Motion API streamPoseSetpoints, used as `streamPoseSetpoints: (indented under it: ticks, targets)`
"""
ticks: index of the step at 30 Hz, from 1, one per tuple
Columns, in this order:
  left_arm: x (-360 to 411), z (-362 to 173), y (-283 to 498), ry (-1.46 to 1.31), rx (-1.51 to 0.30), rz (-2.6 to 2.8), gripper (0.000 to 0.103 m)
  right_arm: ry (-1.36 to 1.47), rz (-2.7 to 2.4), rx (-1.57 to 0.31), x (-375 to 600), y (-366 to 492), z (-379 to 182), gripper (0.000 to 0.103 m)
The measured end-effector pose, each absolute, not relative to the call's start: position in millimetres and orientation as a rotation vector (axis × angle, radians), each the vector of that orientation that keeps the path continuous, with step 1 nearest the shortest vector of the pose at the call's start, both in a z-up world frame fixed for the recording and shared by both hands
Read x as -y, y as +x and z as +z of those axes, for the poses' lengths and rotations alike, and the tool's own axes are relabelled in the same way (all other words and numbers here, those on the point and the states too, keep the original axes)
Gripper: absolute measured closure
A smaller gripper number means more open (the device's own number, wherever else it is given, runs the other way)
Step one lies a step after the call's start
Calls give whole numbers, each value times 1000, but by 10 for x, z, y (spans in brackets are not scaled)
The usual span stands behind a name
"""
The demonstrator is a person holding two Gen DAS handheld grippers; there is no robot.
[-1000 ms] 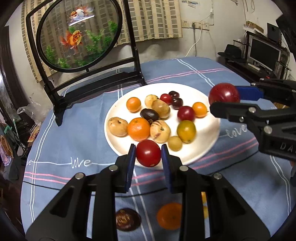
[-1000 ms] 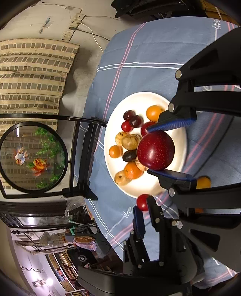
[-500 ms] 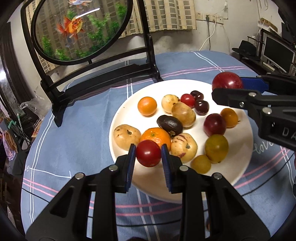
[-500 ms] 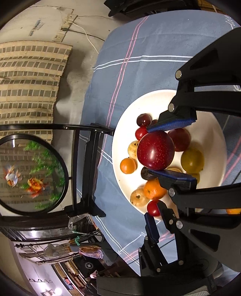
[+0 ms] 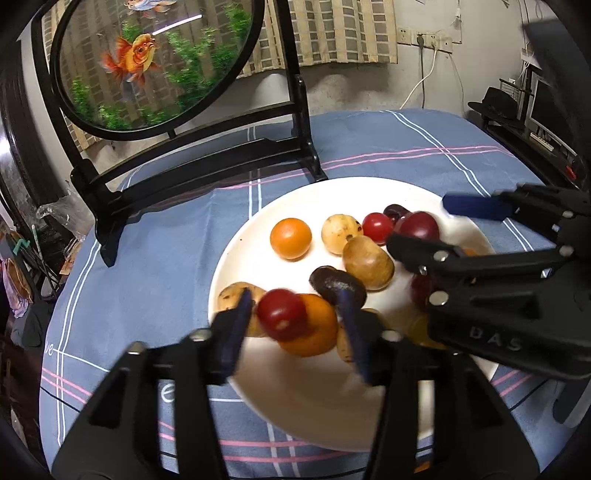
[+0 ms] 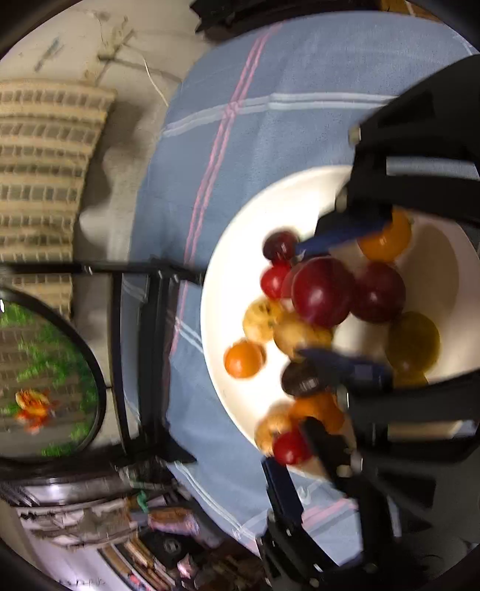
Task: Organize fruits
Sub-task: 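Lower both tomatoes onto the plate and open both tools, then move both tools back to the remaining fruits on the cloth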
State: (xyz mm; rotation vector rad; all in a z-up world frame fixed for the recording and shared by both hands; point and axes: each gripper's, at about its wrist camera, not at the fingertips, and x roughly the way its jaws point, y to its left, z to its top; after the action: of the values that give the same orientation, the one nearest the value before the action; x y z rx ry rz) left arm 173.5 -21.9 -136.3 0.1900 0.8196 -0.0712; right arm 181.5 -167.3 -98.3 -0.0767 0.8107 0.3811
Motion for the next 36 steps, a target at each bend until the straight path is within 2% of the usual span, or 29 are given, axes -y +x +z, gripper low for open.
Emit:
streamPoseSetpoints:
  ticks: [9, 15, 20, 25, 31, 36]
  targets:
    - [84, -1225, 1517, 151, -805, -53, 43, -56, 377, -784, 1914, 1494, -758, 36]
    - [-96, -1059, 984, 184, -773, -65, 35, -89, 454, -759, 2049, 726, -677, 36]
    - [-265, -1168, 390, 226, -781, -106, 32, -147, 542, -785, 1977, -14, -906, 36]
    - [-432, -1387, 19, 237, -821, -121, 31, -211, 601, -841, 1729, -327, -1194, 37]
    - [-598, -1529, -85, 216, -858, -134, 31, -230, 630, -921, 1382, -284, -1422, 48]
    - [-616, -1606, -104, 236, -870, -155, 31, -233, 627, -929, 1247, -178, -1509, 72]
